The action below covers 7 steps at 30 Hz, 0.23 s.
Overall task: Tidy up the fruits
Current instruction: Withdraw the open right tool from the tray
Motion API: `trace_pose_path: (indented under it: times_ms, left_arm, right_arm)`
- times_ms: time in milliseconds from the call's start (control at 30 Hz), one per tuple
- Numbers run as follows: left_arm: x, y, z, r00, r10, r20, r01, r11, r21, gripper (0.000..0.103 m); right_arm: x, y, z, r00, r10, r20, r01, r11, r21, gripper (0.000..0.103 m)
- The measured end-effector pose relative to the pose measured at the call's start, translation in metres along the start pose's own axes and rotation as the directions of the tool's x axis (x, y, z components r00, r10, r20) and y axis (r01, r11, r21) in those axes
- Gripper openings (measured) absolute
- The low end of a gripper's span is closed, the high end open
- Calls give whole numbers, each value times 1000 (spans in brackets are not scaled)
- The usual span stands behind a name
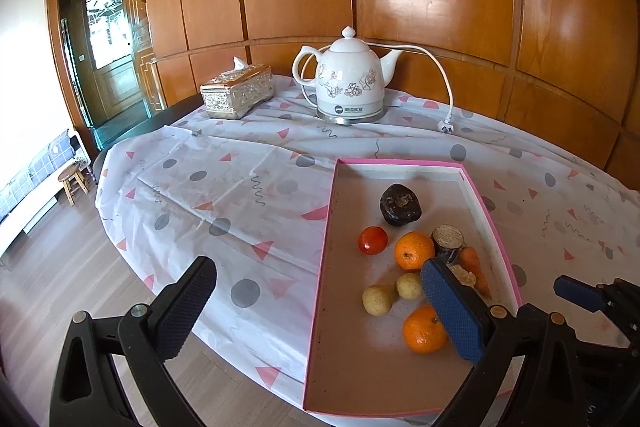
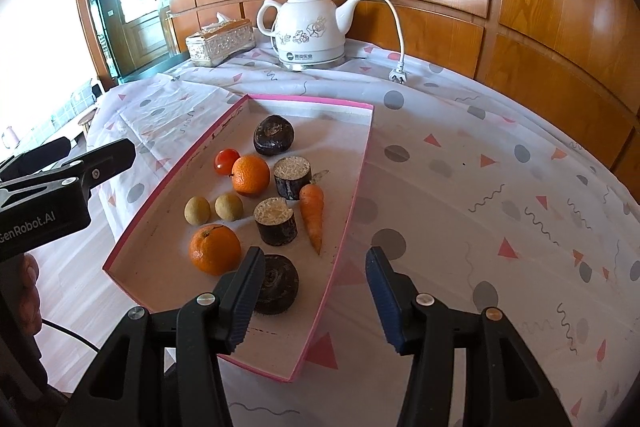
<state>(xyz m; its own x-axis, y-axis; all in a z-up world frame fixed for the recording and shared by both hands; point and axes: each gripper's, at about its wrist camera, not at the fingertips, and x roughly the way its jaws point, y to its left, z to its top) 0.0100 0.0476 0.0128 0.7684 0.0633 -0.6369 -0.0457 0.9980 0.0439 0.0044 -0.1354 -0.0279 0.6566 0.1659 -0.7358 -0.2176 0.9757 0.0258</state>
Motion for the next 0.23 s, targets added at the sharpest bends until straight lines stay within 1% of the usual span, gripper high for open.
trace_pose_path:
  times_ms: [233]
  left_arm:
    - [-1, 2, 0, 1000, -11, 13, 11, 1000, -17, 103]
  right_arm:
    - [-1, -1, 0, 1000, 1, 11, -1, 1000, -1, 53]
